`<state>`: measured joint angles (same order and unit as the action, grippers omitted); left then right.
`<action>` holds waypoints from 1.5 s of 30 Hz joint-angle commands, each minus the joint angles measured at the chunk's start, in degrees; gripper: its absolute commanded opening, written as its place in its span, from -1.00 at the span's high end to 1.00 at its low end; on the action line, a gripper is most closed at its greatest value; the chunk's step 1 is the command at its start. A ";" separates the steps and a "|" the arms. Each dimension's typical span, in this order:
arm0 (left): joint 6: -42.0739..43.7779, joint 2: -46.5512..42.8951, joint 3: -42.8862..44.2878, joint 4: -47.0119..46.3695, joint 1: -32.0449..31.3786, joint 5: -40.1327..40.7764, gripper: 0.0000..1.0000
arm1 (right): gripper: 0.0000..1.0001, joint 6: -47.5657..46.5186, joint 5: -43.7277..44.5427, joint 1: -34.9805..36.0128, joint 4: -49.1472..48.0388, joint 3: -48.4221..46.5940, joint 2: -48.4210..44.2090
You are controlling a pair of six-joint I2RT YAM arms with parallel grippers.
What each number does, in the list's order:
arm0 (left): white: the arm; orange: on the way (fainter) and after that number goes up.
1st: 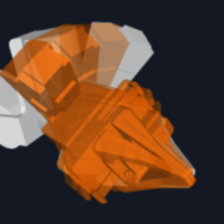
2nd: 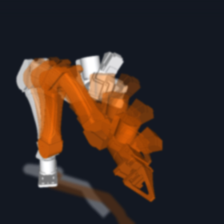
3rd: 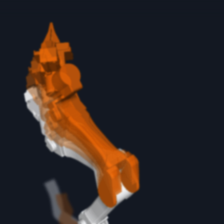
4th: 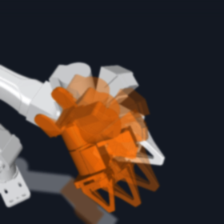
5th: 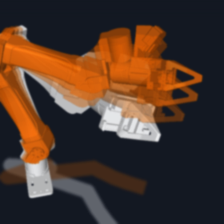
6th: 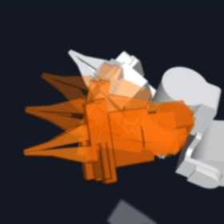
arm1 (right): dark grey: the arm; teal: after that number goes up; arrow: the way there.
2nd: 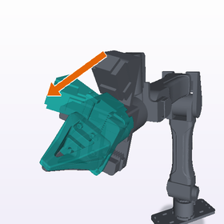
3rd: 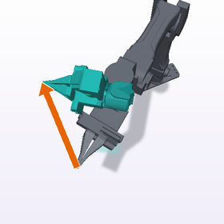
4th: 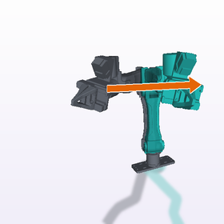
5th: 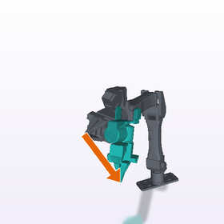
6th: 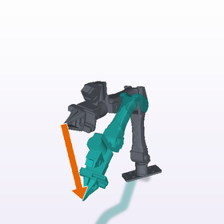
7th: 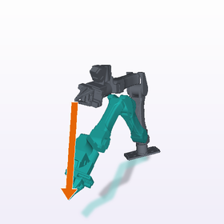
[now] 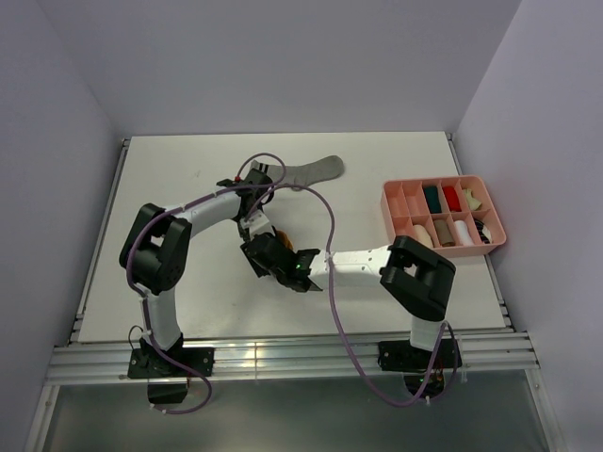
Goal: Roll the socks
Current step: Roll the sock at the center of the board.
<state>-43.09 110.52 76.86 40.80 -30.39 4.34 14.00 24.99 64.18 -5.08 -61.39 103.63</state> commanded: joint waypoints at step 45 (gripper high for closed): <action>-0.32 0.40 -2.07 3.33 -0.20 -4.95 0.74 | 0.87 3.22 -10.74 -5.56 -11.26 8.02 10.10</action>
<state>-42.94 110.87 77.41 40.91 -29.69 1.91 15.70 21.54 60.38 -16.86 -57.56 111.42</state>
